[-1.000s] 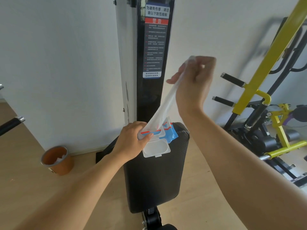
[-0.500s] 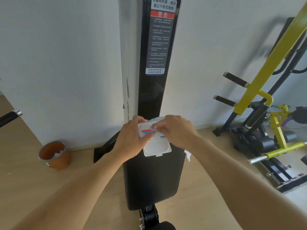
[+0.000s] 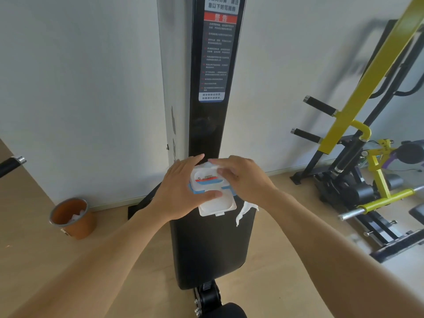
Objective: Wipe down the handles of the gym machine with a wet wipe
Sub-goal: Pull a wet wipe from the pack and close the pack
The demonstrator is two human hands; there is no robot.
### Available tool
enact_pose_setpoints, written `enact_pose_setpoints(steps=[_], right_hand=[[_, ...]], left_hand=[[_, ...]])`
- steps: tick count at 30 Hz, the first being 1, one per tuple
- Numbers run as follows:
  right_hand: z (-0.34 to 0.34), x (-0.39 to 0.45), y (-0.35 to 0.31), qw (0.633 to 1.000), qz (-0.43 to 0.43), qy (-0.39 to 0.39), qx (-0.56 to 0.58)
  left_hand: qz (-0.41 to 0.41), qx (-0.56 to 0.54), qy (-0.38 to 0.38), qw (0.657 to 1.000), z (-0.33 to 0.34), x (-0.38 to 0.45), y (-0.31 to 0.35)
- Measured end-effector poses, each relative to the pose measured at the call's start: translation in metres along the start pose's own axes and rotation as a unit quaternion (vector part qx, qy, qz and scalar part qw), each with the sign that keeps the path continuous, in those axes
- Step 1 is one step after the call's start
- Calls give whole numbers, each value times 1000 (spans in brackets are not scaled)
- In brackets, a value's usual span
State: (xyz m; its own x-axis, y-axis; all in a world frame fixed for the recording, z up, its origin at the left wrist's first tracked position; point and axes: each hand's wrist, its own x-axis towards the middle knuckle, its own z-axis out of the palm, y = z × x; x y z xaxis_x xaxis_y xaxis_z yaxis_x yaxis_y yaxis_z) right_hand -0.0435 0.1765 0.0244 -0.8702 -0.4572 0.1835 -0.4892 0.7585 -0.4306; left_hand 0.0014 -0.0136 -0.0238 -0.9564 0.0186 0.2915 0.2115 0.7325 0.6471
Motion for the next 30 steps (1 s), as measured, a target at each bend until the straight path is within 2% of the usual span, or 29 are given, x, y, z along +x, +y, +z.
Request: enact_pose_setpoints(steps=[2, 4, 6, 9, 12, 15, 20, 23, 25, 28, 30], right_hand=[[-10, 0, 6, 990, 49, 56, 119], [-16, -1, 13, 981, 70, 85, 159], [-19, -4, 17, 980, 81, 82, 161], [-14, -14, 22, 999, 47, -5, 27], [-6, -24, 23, 989, 14, -72, -129], [-3, -27, 28, 986, 5, -75, -146], [-10, -24, 32, 989, 18, -121, -88], [-16, -19, 29, 989, 21, -141, -44], [-15, -14, 30, 988, 60, -145, 3], [-6, -9, 29, 982, 134, -76, 108], [5, -9, 28, 984, 138, -27, 110]], left_hand=[[-14, -8, 23, 1000, -3, -1, -1], [-11, 0, 34, 999, -4, -2, -3], [17, 19, 40, 999, -3, -2, -5], [43, 65, 14, 997, -4, -1, -4], [33, 95, -78, 992, -8, 1, -10], [43, 157, -167, 973, -15, 4, -12], [48, 195, -233, 952, -20, 8, -6], [15, 50, -159, 986, -14, 13, 1], [-4, -24, -93, 995, -3, 16, 1], [-54, -33, -11, 998, 11, 19, -2], [-48, -17, 28, 998, 17, 18, -1]])
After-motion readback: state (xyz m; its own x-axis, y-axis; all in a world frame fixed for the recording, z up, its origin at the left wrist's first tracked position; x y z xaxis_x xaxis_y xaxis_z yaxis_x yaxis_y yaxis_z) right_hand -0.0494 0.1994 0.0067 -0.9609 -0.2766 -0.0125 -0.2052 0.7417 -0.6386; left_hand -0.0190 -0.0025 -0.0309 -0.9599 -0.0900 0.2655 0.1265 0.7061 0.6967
